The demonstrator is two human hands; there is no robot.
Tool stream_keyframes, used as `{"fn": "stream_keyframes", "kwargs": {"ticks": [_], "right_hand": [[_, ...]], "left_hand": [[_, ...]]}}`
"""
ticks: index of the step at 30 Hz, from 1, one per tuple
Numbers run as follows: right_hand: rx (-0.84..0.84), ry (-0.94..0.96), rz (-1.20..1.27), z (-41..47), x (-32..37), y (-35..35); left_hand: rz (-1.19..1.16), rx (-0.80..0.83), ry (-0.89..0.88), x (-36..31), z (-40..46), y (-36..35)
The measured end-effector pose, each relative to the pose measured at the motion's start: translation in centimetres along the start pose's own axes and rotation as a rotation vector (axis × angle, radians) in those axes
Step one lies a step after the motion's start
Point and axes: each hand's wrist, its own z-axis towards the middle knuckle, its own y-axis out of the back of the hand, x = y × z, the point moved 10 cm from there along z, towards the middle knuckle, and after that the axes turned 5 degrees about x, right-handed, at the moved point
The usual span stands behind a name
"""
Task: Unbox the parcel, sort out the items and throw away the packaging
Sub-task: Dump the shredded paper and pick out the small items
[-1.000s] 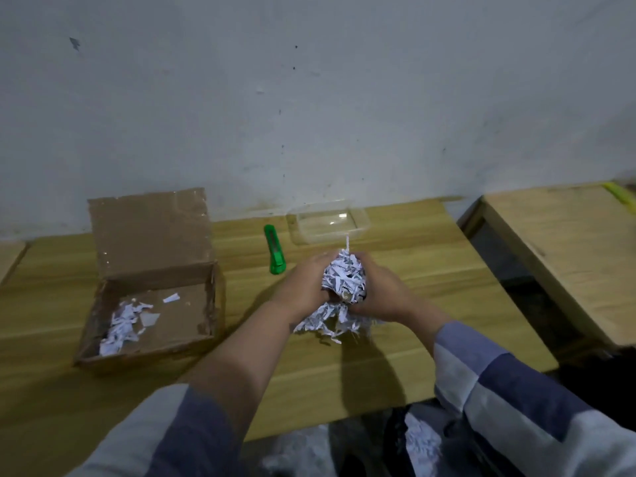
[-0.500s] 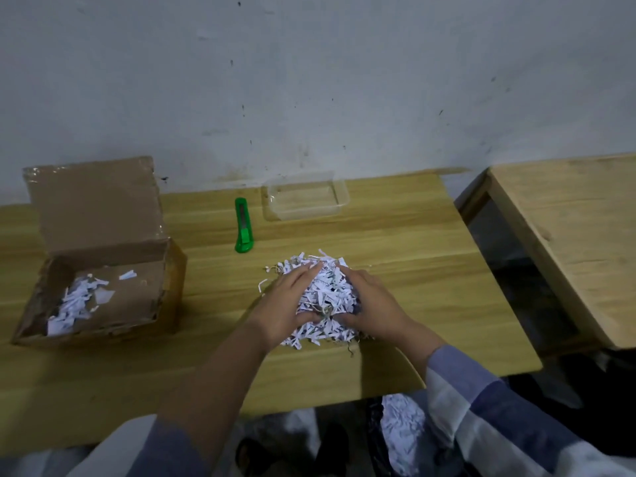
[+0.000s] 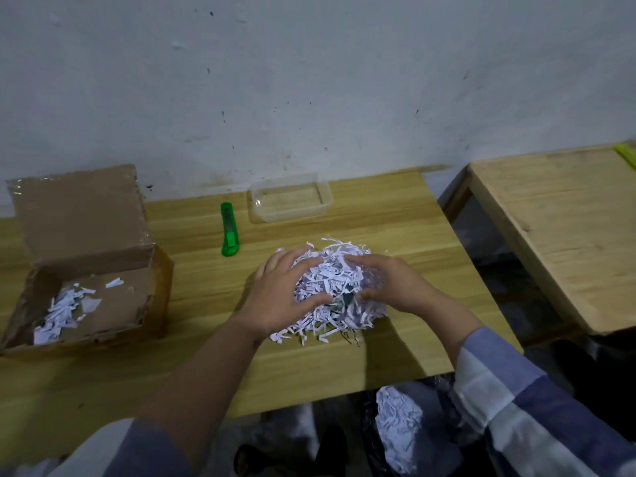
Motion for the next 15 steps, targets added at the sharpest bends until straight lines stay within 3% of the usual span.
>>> {"fn": "stream_keyframes", "kwargs": {"ticks": [2,5,10,15], "right_hand": [[-0.101,0.030,-0.017,-0.2,0.5,1.0],[-0.217,0.078,-0.040,-0.1,0.8,0.9],[-0.233,0.078,-0.147,-0.3,-0.3,-1.3],[-0.199,-0.077,-0.211,-0.9,-3.1,-0.5]], "left_hand": [[0.010,-0.084,-0.036,-0.9,0.3,0.8],[-0.004,-0.057,-0.042,-2.0,1.1,-0.4],[0.073,-0.013,0.040,-0.6,1.3,-2.0],[0.042,-0.004,0.062,1.4,0.2,-1.7]]}}
